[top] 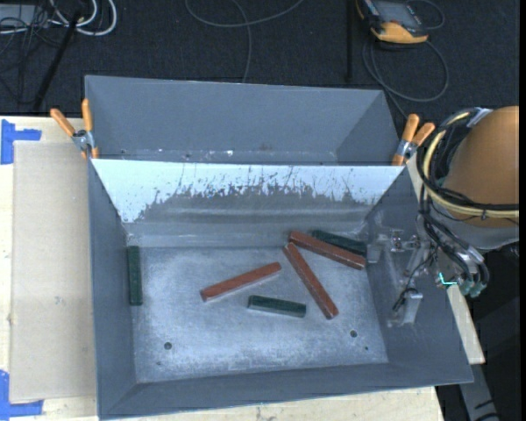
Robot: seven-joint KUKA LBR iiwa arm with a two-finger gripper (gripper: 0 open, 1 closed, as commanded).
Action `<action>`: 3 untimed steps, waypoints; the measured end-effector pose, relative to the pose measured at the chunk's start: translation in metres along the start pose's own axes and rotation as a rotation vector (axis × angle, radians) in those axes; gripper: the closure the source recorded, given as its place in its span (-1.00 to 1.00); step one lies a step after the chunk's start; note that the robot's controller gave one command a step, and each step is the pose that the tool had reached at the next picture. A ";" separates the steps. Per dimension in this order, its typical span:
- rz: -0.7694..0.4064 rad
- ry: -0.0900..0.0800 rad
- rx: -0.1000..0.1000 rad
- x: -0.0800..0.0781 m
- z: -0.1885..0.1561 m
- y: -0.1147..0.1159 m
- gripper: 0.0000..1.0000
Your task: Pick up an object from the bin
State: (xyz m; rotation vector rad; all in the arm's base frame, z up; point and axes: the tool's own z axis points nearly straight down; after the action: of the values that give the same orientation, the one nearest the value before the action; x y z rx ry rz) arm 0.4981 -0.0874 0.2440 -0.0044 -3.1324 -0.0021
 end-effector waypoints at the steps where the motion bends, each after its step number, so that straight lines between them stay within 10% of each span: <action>1: -0.188 -0.003 -0.001 -0.070 0.150 0.057 -1.00; 2: -0.235 -0.013 -0.001 -0.113 0.159 0.113 -1.00; 3: -0.228 -0.011 0.002 -0.116 0.170 0.152 -1.00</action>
Offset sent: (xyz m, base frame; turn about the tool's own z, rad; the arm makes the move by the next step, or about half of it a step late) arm 0.0694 0.0552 -0.1459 -0.1883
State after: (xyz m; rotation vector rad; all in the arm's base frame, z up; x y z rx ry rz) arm 0.6133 0.0641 0.0729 0.3527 -3.1233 -0.0004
